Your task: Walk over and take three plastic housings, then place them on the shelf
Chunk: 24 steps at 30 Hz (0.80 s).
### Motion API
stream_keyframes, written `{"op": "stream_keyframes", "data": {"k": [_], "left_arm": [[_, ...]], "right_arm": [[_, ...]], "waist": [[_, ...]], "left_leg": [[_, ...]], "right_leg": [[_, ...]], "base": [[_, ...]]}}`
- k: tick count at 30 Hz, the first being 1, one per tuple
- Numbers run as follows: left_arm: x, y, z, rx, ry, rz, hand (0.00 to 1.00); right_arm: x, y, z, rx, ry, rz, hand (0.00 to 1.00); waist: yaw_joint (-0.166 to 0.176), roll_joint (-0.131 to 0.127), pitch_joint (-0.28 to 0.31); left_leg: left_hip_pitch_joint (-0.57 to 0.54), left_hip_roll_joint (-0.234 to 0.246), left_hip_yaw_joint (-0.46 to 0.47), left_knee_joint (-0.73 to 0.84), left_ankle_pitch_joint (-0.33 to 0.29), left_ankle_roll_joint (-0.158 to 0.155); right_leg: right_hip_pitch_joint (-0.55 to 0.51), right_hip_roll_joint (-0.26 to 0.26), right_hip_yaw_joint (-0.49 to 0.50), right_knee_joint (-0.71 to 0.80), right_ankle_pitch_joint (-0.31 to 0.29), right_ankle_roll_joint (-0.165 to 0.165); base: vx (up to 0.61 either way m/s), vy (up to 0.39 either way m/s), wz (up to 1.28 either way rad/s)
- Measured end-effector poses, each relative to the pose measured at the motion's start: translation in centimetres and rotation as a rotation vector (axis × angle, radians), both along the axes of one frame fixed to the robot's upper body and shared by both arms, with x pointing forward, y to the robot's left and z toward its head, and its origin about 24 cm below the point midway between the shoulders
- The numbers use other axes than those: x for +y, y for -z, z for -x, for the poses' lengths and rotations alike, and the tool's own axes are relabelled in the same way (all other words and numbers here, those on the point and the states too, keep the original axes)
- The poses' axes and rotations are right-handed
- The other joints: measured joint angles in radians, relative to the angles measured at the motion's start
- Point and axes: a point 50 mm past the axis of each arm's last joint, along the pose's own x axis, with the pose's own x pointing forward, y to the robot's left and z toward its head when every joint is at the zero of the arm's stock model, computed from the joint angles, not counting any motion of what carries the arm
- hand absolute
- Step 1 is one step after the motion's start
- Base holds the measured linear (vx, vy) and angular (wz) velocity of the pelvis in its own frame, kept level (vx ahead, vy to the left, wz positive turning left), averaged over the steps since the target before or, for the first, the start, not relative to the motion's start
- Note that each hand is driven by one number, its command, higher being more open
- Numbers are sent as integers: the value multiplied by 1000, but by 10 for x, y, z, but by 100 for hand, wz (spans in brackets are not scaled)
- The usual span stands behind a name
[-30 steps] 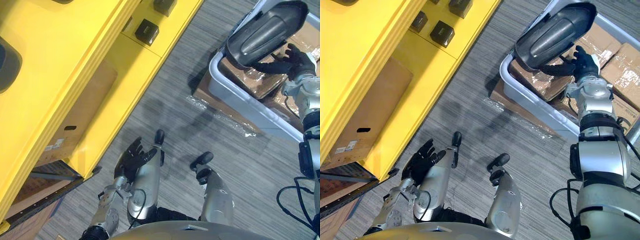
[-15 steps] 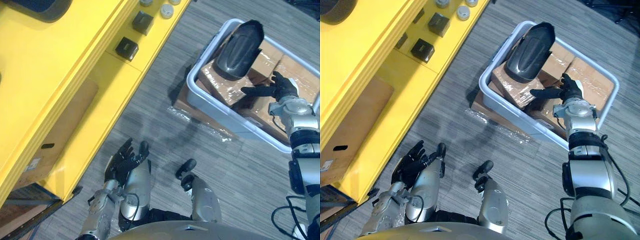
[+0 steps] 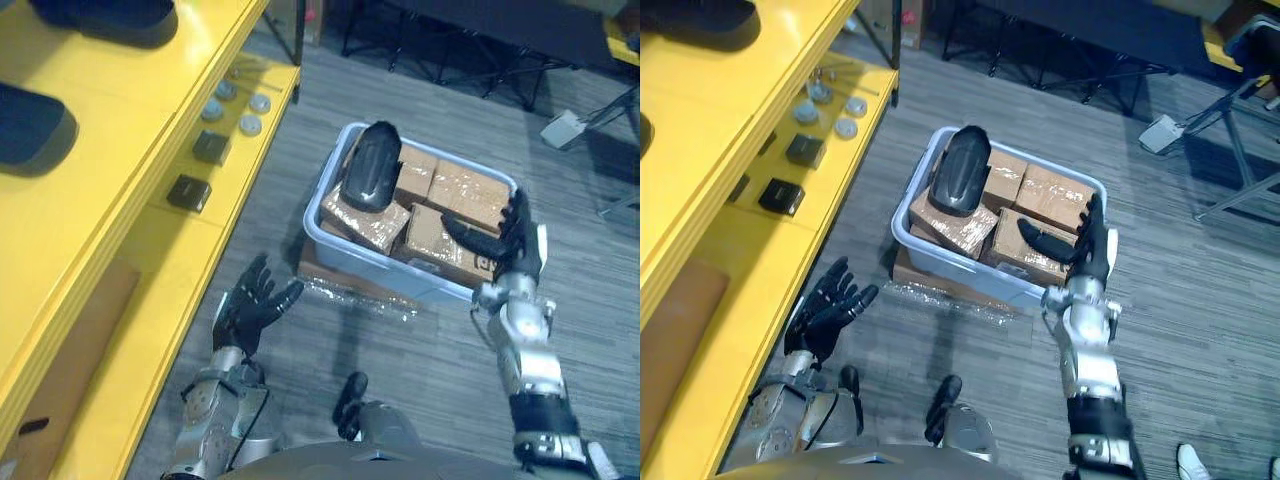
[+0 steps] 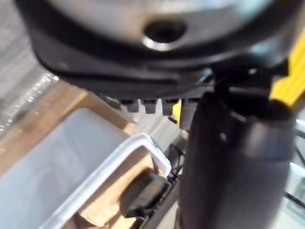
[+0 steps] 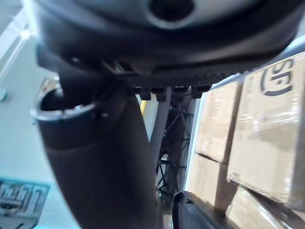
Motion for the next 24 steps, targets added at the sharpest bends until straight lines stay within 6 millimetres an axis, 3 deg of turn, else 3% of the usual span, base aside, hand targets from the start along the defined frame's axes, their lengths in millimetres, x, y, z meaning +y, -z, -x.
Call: {"op": "stream_keyframes", "data": {"k": [6,12,16,24], "left_arm": [[-6,-34,-14,-144,-30,33,100],[-18,-69,-31,-294,-44,73,100],[-20,-75,-31,-314,-71,89,100],[-22,-78,-32,-313,-85,100,100]], "right_arm": [[13,30,35,52,-12,-115,100],[21,29,45,-36,-8,-203,100],[24,27,50,-86,0,-231,100],[37,27,47,-92,-75,-239,100]], "waist": [[-44,39,-54],[-49,54,-89],[-64,67,-122],[-70,71,-126]], "left_leg": [[46,10,51,-1,-20,-6],[62,13,79,-15,-21,-7],[68,10,80,-23,-19,-7],[81,1,78,-37,-8,-6]], "right_leg": [[28,17,44,-42,23,0],[40,29,67,-91,54,-5],[49,31,64,-104,56,-4],[52,30,65,-103,58,-5]], "base": [[29,13,-25],[-31,3,-15],[-22,0,-1],[-14,5,-1]]}}
